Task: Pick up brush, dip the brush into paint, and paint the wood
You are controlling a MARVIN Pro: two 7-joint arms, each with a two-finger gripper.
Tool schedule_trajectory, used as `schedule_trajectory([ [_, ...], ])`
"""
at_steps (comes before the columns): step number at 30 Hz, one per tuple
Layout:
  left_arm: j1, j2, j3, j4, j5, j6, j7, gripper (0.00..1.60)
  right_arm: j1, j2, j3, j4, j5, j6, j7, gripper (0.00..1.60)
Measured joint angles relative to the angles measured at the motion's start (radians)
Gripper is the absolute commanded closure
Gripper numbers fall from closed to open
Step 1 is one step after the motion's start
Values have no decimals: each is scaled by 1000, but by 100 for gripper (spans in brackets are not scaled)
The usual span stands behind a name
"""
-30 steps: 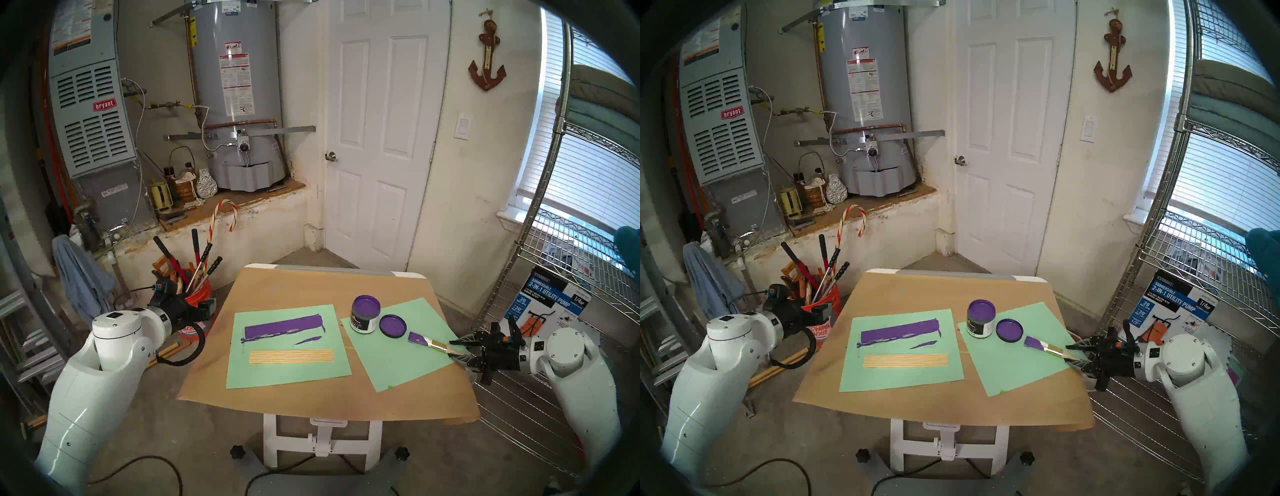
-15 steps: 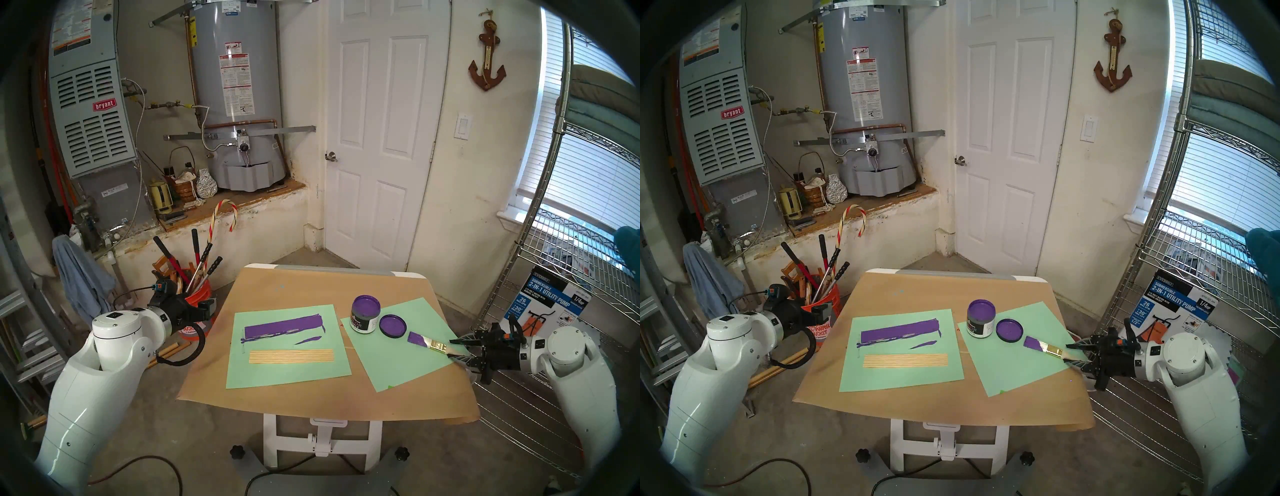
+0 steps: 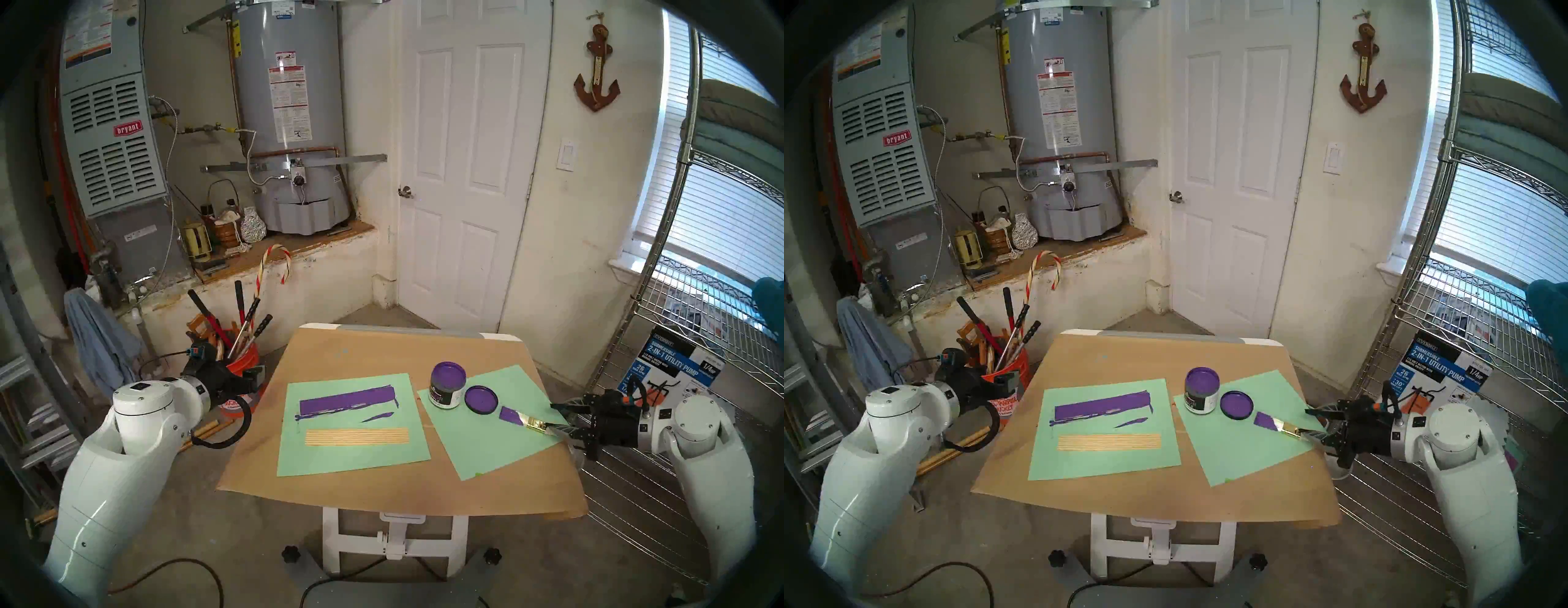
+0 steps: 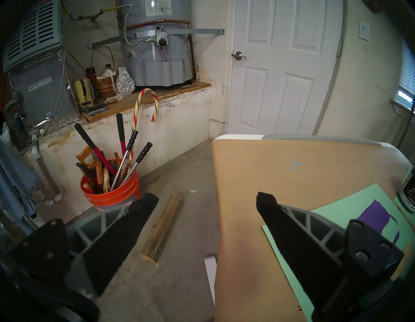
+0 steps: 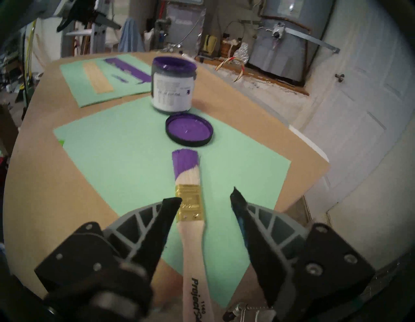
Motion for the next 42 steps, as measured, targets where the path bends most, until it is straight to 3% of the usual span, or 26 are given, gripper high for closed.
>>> schedule_trajectory([
  [3,0,0,1,1,0,0,0,0,0,-30,70,-4,117,72,-13,0],
  [11,0,0,1,2,0,0,0,0,-55,-78,214,-40,299,211,-27,0],
  [20,0,0,2,3,0,0,-1,0,-163,-166,365,-117,428,375,-42,0],
  [26,0,0,2,3,0,0,-1,0,-243,-246,464,-170,499,500,-95,0],
  [32,0,0,2,3,0,0,-1,0,-301,-318,513,-238,557,614,-166,0],
  [42,0,0,2,2,0,0,-1,0,-345,-436,533,-318,671,790,-333,0],
])
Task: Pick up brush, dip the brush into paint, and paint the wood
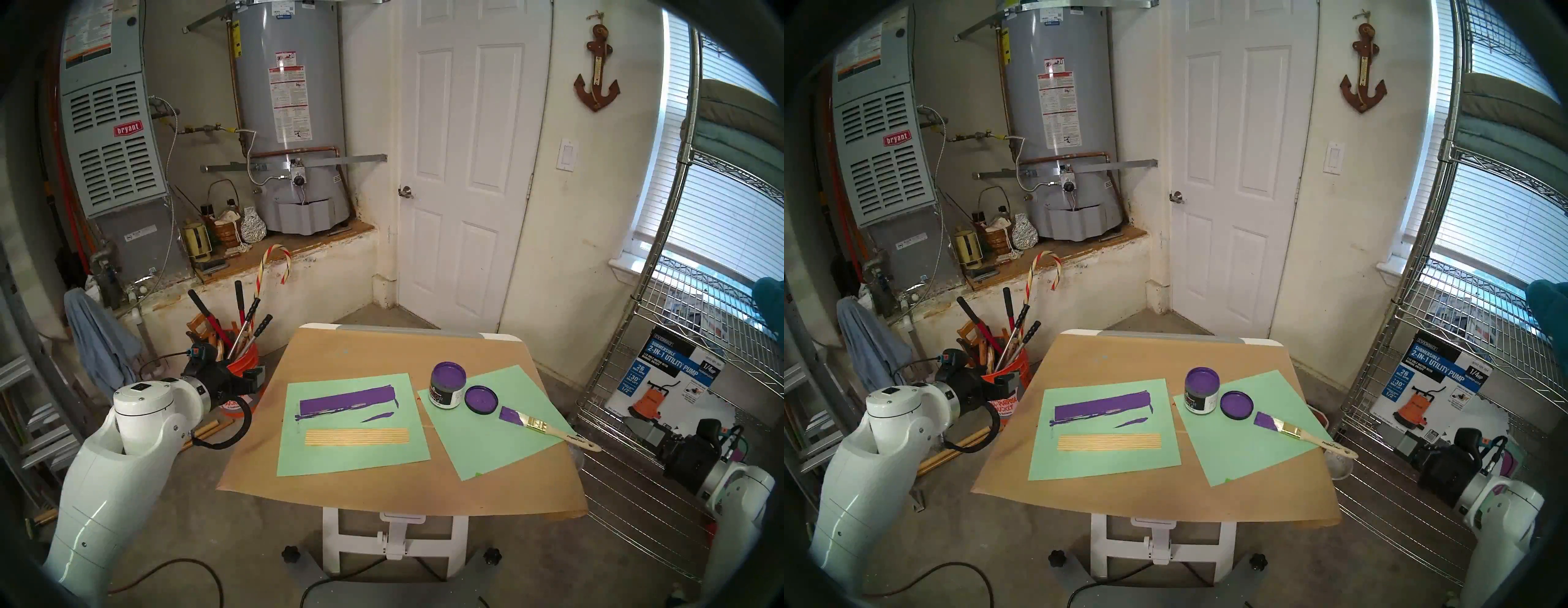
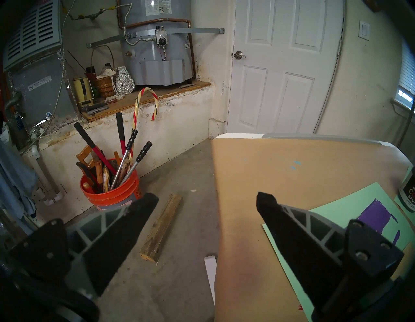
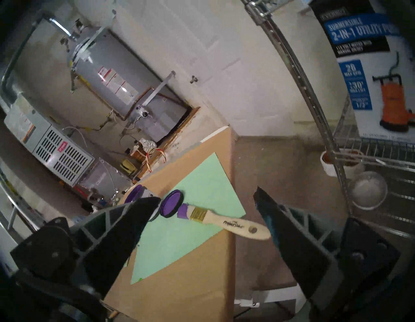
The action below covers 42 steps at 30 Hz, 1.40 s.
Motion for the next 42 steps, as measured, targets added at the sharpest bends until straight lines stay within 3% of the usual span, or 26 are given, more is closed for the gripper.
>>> schedule_trajectory([
  [5,0,0,0,0,0,0,0,0,-3,-68,6,-37,32,45,-107,0],
  [14,0,0,0,-1,0,0,0,0,27,-170,25,-63,75,81,-216,0],
  [27,0,0,0,-1,0,0,1,0,56,-255,15,-103,109,111,-277,0],
  [42,0,0,-1,-1,0,0,1,0,63,-287,14,-98,128,114,-300,0],
])
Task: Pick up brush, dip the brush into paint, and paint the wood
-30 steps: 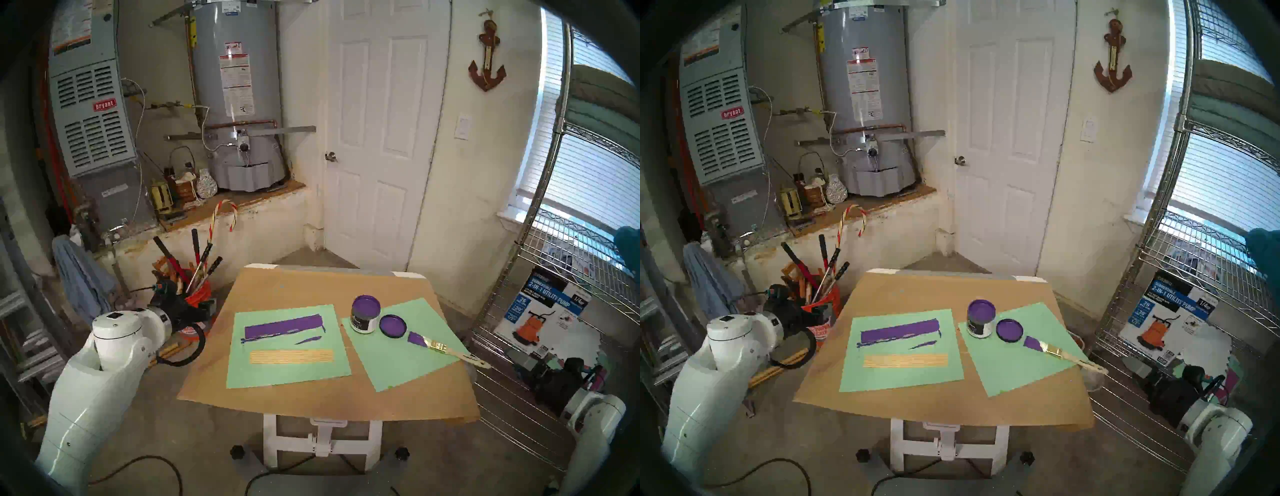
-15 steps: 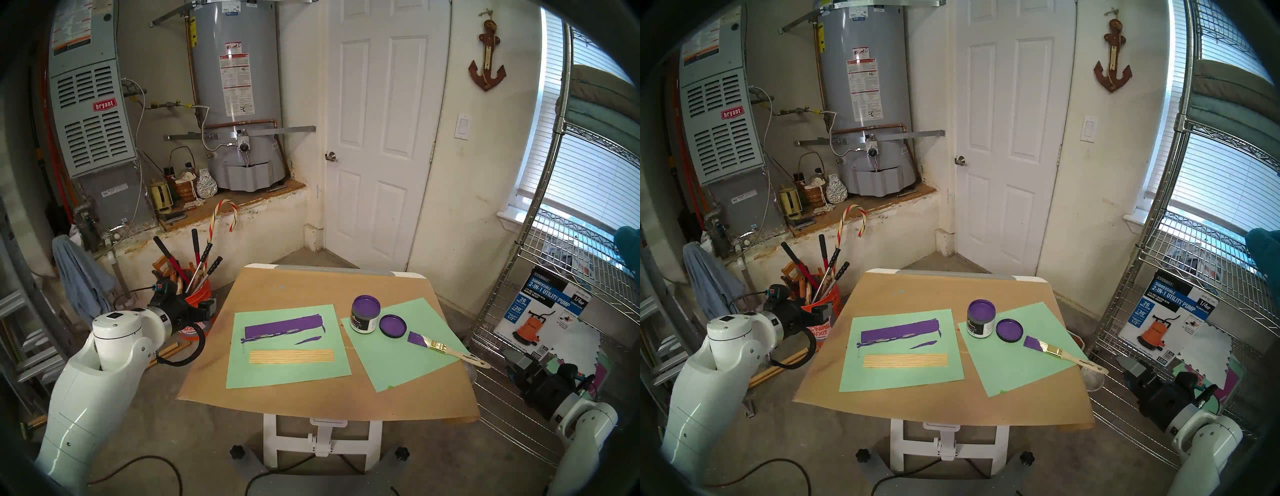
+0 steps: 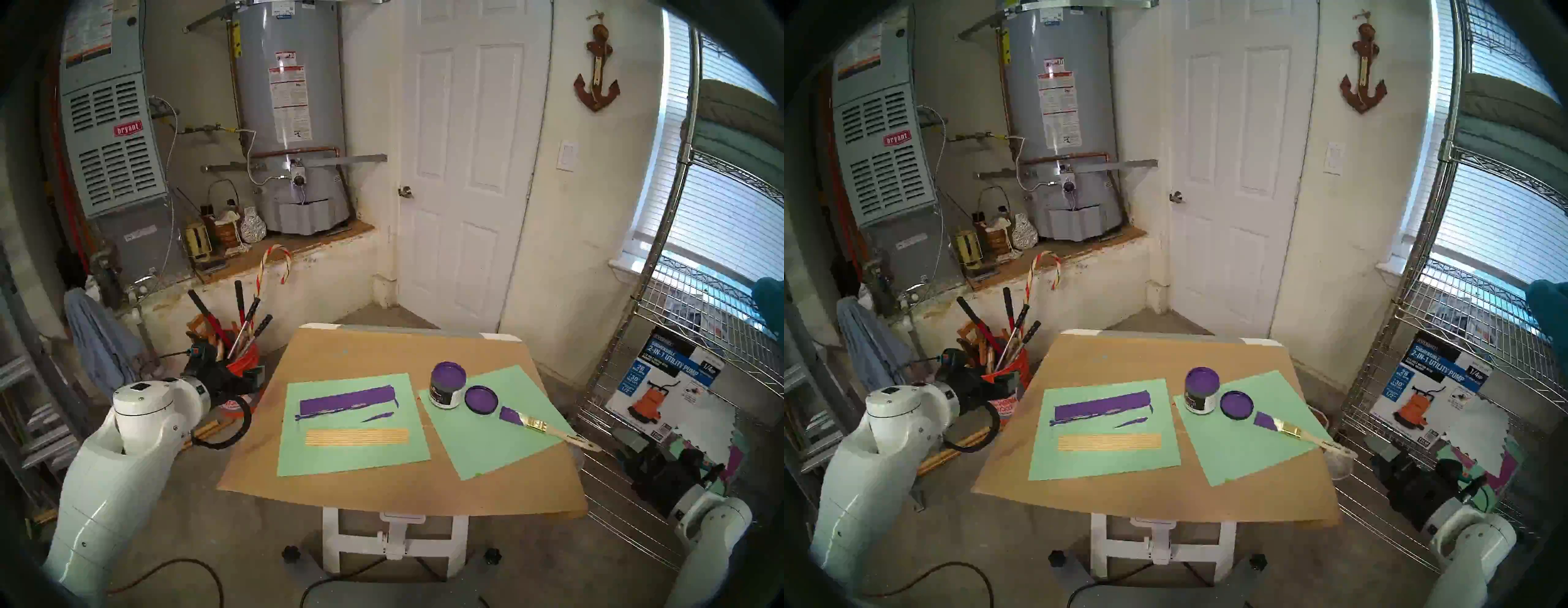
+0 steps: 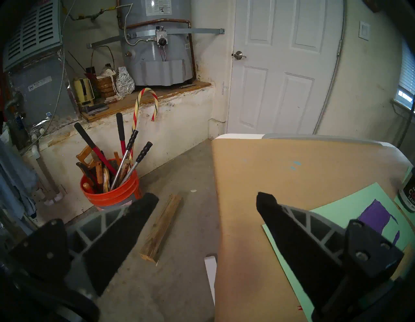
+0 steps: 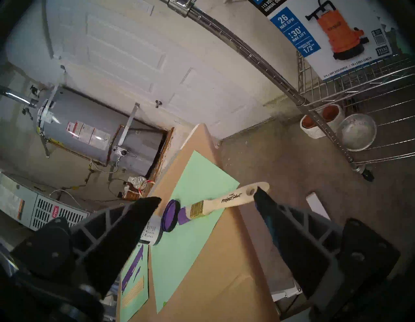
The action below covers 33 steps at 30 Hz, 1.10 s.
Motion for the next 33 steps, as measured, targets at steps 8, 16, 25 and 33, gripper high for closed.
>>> schedule_trajectory([
  [8,0,0,0,0,0,0,0,0,0,-6,-9,7,-1,0,1,0],
  [16,0,0,0,0,0,0,0,0,-12,-27,-14,-15,0,0,-2,0],
  [25,0,0,0,0,0,0,0,0,-20,-39,-10,-34,-2,0,-26,0],
  [33,0,0,0,0,0,0,0,0,-24,-42,-20,-51,-25,0,-75,0],
])
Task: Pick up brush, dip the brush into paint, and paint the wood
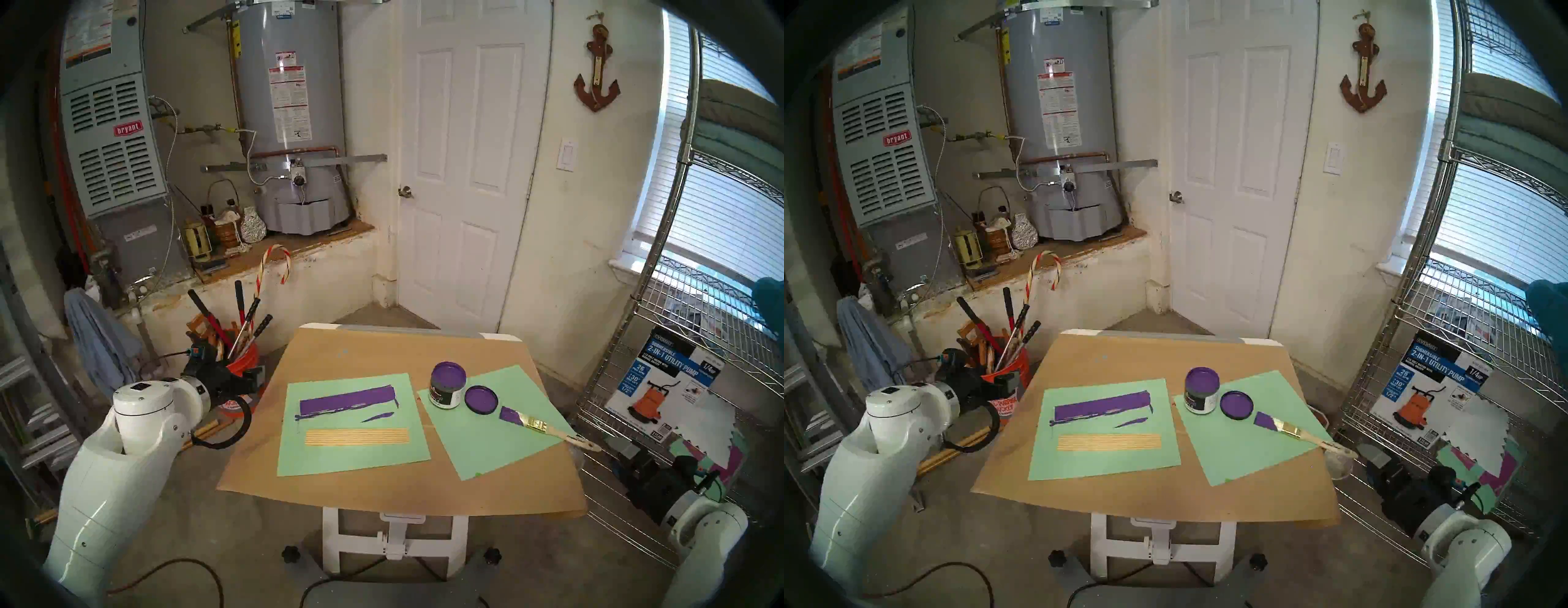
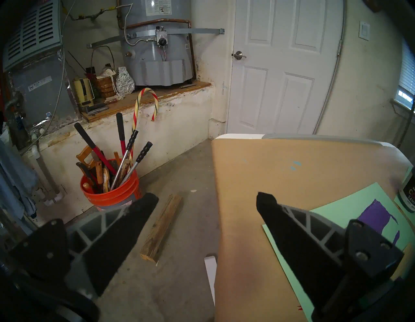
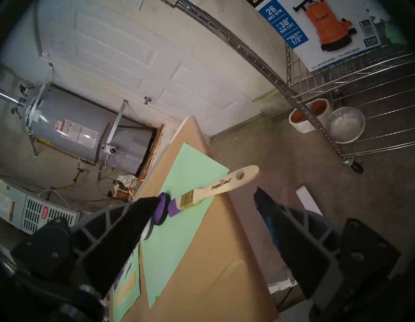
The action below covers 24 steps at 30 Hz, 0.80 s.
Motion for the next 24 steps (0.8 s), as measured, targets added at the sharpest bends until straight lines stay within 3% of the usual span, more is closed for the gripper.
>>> schedule_trajectory([
  [24,0,0,0,0,0,0,0,0,0,5,-7,-7,10,0,-12,0],
])
